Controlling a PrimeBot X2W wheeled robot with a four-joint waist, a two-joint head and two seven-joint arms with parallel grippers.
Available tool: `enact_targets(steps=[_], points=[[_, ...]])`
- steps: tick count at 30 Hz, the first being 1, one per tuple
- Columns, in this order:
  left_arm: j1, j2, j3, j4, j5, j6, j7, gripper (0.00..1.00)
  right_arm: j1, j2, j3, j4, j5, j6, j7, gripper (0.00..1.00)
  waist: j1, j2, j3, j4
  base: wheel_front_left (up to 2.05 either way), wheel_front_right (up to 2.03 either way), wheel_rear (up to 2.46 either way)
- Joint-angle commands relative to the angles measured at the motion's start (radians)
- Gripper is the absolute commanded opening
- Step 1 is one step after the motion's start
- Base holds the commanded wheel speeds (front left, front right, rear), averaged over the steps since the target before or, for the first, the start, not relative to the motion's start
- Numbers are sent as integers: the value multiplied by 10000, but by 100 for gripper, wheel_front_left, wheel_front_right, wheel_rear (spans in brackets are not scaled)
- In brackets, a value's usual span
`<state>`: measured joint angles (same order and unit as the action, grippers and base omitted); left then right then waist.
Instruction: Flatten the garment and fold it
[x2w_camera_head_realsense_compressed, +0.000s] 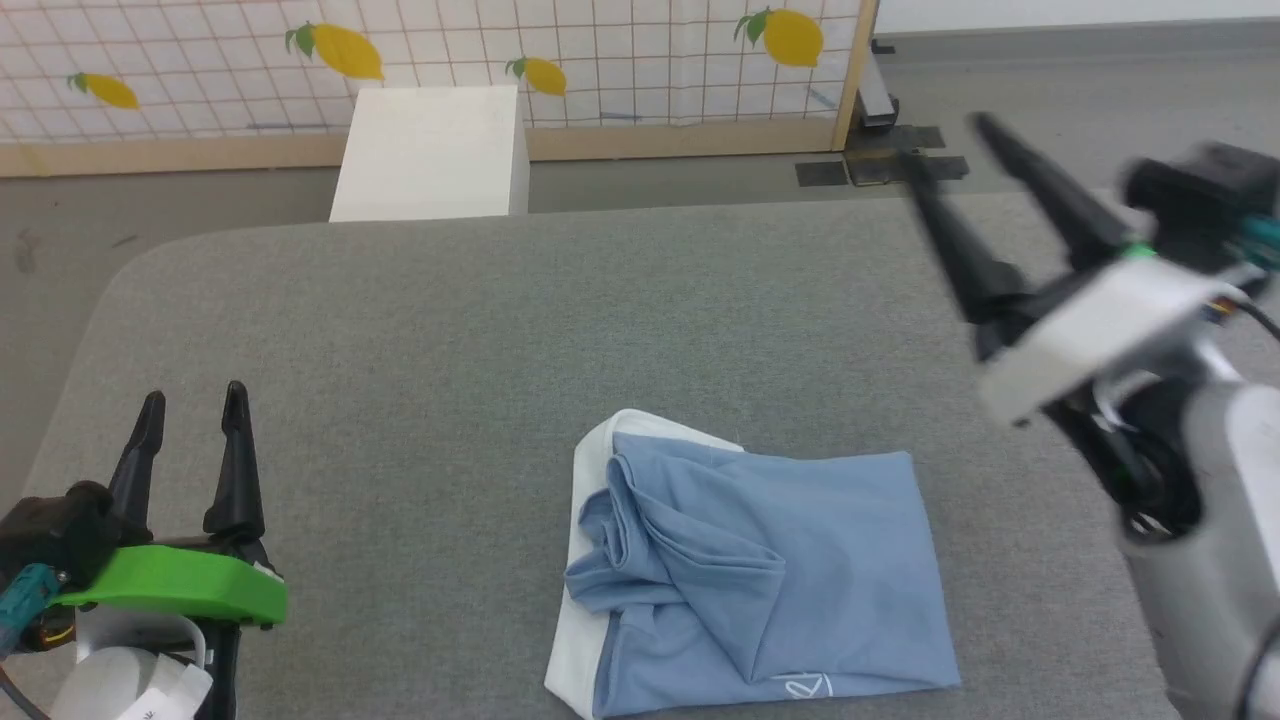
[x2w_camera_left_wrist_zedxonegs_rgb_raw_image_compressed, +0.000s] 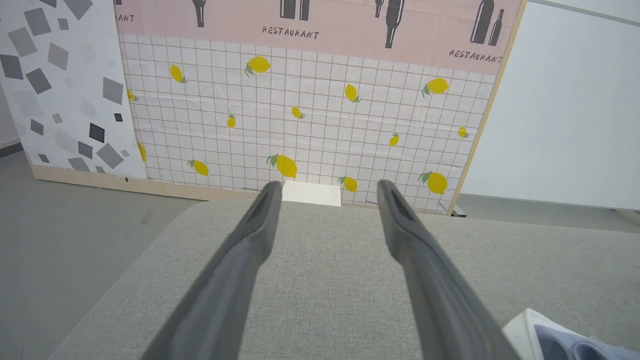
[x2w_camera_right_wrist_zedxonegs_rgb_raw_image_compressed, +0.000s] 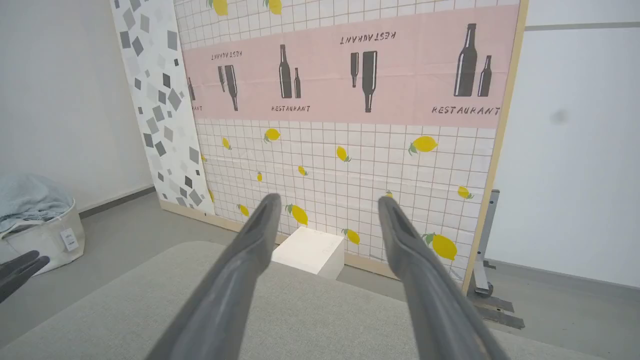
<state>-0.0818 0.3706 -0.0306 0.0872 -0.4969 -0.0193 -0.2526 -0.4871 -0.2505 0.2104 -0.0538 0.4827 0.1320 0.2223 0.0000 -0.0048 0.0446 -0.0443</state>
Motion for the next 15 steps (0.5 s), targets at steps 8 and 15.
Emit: enact_targets(steps=[8,15], points=[[5,-235,-58,-5,61,95,-68,100,2116,873,-2722,-413,-1655,-13,-2789,100,0,48,27,-55,0,0,0],[-59,-414,-154,233,106,22,-79,100,3701,1605,-3974,-194,-2585,-13,-3937,100,0,48,39,20,0,0,0]])
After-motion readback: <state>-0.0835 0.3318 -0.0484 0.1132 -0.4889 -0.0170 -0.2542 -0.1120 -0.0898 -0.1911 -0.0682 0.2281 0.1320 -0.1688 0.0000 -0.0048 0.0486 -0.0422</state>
